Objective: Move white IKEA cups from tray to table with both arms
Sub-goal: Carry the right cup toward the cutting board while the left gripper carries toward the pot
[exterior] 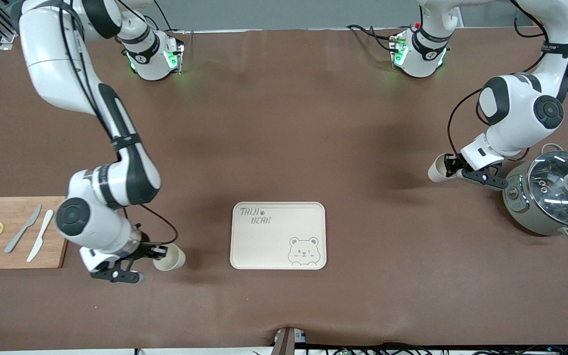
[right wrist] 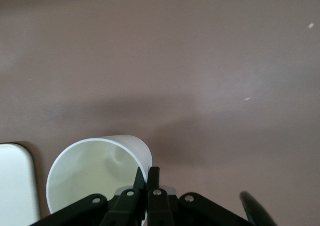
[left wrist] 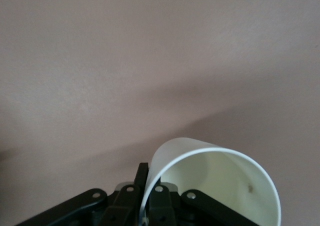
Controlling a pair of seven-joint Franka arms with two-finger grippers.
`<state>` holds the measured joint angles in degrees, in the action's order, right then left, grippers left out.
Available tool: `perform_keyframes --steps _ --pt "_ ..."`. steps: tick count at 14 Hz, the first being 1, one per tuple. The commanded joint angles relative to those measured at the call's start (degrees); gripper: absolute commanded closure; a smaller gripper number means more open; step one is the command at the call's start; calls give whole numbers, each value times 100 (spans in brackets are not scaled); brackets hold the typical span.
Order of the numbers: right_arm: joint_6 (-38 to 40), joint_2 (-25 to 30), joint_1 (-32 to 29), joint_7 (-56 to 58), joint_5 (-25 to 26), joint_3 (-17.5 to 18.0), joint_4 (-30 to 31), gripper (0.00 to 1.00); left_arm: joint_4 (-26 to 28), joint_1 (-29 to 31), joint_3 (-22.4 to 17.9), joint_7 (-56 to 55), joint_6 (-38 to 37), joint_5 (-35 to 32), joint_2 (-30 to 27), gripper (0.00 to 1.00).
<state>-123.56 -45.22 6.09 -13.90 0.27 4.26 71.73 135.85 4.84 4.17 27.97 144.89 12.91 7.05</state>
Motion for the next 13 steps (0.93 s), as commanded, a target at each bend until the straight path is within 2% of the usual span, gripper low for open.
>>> perform_keyframes --steps 1,4,8,9,10,13 --pt "112 66 -520 1096 -220 119 -1 100 187 219 93 856 758 658 505 100" --pt "112 58 -916 2002 -229 102 -1 100 65 368 84 1403 1304 993 1069 100" --pt "77 -4 -1355 2960 -221 75 42 100 -41 368 84 1430 1323 1038 1149 100" --pt "60 -13 -1435 3128 -221 67 51 100 -102 360 76 1439 1305 1038 1158 46" --pt "51 -39 -1505 3252 -212 67 60 100 -129 351 75 1457 1314 1029 1176 0" --pt "34 -101 -1576 3288 -221 67 218 100 -182 342 75 1431 1305 1029 1167 0"
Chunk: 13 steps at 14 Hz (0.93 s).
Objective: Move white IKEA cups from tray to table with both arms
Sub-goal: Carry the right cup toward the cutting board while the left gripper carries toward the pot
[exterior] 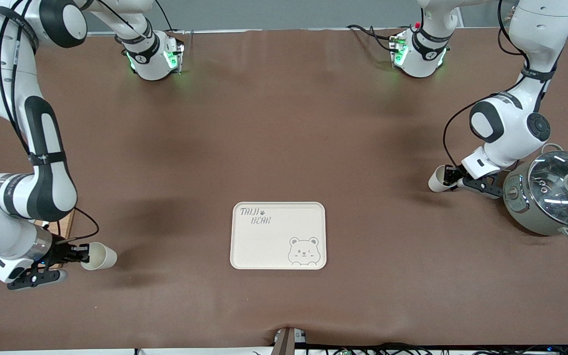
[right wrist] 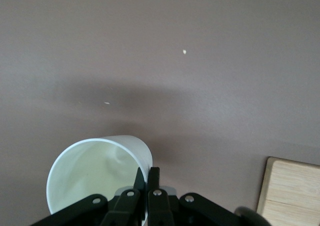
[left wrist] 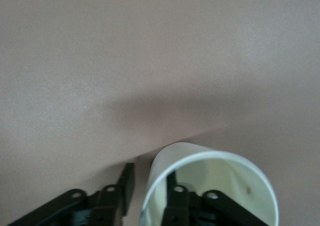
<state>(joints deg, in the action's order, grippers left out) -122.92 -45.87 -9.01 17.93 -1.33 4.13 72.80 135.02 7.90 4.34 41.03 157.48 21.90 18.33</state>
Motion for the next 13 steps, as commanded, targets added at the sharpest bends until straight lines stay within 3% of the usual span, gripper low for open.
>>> perform_keyframes --steps 1,5,6,8,9,10,11,13 --pt "-39 -89 -66 97 -60 79 129 100 -159 36 58 108 11 131 -14 0" --pt "-30 -229 -66 53 -69 79 155 100 -431 36 14 -112 -1111 69 -549 0" --pt "-30 -238 -57 44 -69 79 155 94 -467 36 -4 -138 -1315 52 -663 0" --pt "-30 -239 -49 18 -69 79 190 62 -642 53 -13 -313 -1570 -132 -770 0" --pt "-22 -239 -49 17 -69 79 190 38 -913 45 -13 -575 -1867 -333 -744 0" --pt "-13 -230 -49 -9 -69 79 190 8 -1264 45 -4 -909 -2192 -683 -691 0" --pt "31 -186 -57 -9 -69 79 182 0 -1746 36 5 -1304 -2561 -1087 -586 0" --pt "57 -46 -49 -18 -69 79 155 0 -2687 -25 31 -2130 -3204 -1485 -314 0"
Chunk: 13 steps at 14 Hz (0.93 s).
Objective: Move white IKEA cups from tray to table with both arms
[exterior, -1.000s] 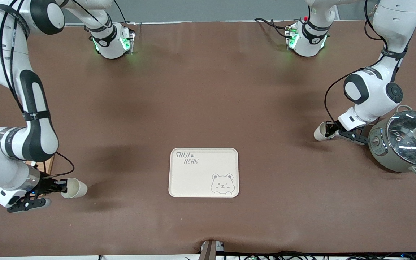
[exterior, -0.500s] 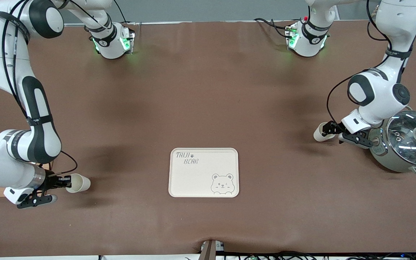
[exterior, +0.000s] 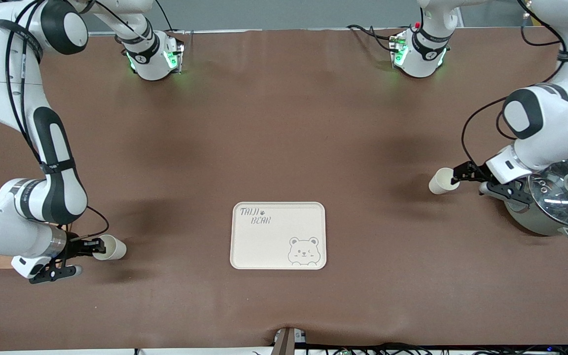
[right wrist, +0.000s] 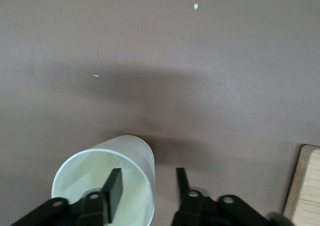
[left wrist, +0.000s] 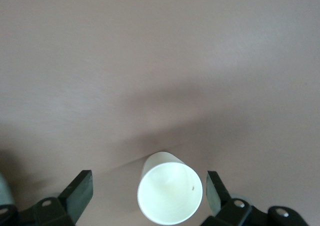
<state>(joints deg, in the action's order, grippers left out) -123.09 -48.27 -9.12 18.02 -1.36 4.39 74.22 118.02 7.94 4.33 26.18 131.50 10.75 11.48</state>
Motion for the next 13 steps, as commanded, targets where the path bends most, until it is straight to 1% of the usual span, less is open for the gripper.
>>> perform_keyframes --steps 1,3,4,5,6,8,9,11,12,13 --pt "83 282 -46 -26 -66 53 13 0 -1365 -56 50 -971 -791 -398 494 0" --pt "267 484 -72 -26 -40 44 13 0 -2060 -353 51 -1630 -1151 -398 670 0" --pt "398 642 -72 -26 -40 44 22 0 -2403 -572 42 -2173 -1371 -450 767 0" --pt "547 783 -72 -26 -14 35 22 0 -2728 -897 50 -2805 -1538 -703 855 0" --pt "688 950 -72 -113 -5 35 22 0 -2932 -1239 59 -3429 -1697 -1010 917 0" --pt "1074 1327 -64 -534 48 27 22 0 -3039 -1864 51 -4311 -1803 -1311 882 0" --pt "1311 1503 -55 -667 40 35 13 0 -3057 -1980 42 -4375 -1839 -1330 812 0" --pt "1663 1802 -64 -1166 22 44 13 0 -3153 -1789 208 -4254 -2337 -1356 506 0" --pt "1839 1969 -55 -1378 13 53 13 0 -3275 -1605 374 -4018 -2723 -1356 295 0" --pt "2050 2145 -37 -1563 13 53 13 0 -3468 -1464 411 -3711 -3214 -1356 128 0"
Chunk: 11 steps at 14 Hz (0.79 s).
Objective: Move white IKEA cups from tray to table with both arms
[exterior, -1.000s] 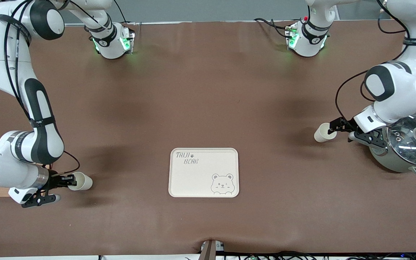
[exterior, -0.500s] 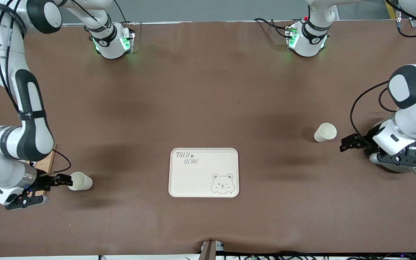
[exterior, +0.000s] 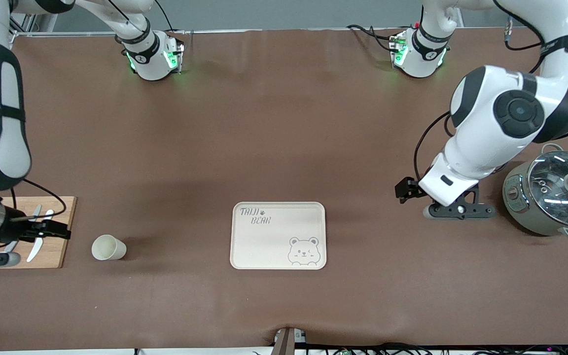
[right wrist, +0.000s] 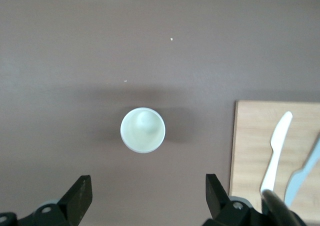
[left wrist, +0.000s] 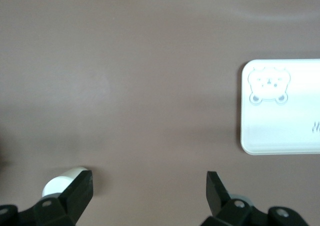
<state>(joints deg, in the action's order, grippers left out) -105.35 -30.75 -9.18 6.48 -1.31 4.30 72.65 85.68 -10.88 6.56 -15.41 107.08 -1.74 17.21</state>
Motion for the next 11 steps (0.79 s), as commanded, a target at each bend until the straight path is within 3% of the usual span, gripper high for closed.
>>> perform_keyframes --steps 1,5,7,11 --pt "417 551 -14 -637 8 62 171 0 -418 464 170 851 -1316 -108 -603 0" --pt "901 1211 22 -1008 -1 88 188 0 -420 569 -163 1654 -2041 77 -1378 0" --pt "1147 1457 22 -1009 -1 89 188 0 -411 842 -32 1848 -2059 112 -1405 0" --pt "1604 1853 22 -1017 -1 88 197 0 -446 754 -6 1734 -2033 138 -1282 0"
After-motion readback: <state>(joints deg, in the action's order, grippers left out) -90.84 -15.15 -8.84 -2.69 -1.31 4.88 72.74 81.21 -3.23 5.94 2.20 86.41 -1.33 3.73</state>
